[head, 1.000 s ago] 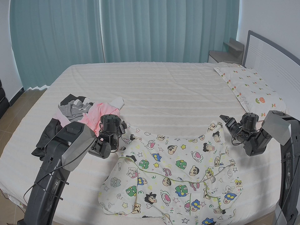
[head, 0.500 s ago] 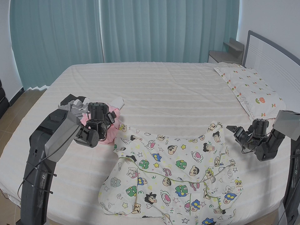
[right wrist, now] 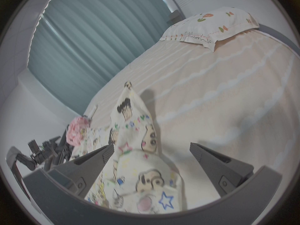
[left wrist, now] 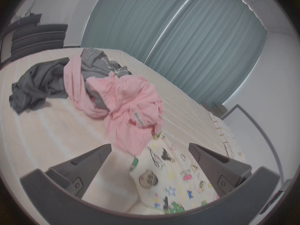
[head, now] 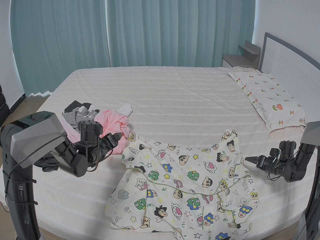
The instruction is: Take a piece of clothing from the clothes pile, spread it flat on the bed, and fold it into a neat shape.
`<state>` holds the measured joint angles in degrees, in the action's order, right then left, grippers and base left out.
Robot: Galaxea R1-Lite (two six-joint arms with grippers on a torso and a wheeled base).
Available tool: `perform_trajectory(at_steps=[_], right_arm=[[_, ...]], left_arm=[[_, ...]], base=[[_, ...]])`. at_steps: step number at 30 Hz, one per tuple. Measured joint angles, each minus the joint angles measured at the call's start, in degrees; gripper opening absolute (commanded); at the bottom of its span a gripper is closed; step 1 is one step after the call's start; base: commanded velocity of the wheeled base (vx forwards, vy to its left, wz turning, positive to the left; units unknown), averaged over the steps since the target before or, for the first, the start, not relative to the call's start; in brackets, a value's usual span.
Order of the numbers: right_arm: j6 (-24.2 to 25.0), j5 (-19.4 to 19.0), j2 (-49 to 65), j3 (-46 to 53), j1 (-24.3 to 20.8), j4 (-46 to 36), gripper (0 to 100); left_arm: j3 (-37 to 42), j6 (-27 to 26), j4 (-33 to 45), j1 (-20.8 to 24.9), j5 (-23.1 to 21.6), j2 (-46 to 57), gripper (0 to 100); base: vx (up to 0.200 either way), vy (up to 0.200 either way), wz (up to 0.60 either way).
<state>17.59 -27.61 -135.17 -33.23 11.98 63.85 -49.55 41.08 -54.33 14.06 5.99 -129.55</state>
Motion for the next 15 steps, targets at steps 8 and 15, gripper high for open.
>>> perform_trajectory(at_steps=[8, 15], right_arm=[[-18.9, -3.4, -0.5, 8.4, 1.4, 0.0, 100], [-26.2, -6.1, -1.3, 14.6, 2.0, 0.4, 100]], left_arm=[[22.4, 13.0, -18.6, 3.4, -4.7, 6.8, 100], [32.0, 20.4, -29.6, 7.0, -7.2, 9.6, 100]], base=[[0.0, 0.0, 0.0], [0.0, 0.0, 0.0]])
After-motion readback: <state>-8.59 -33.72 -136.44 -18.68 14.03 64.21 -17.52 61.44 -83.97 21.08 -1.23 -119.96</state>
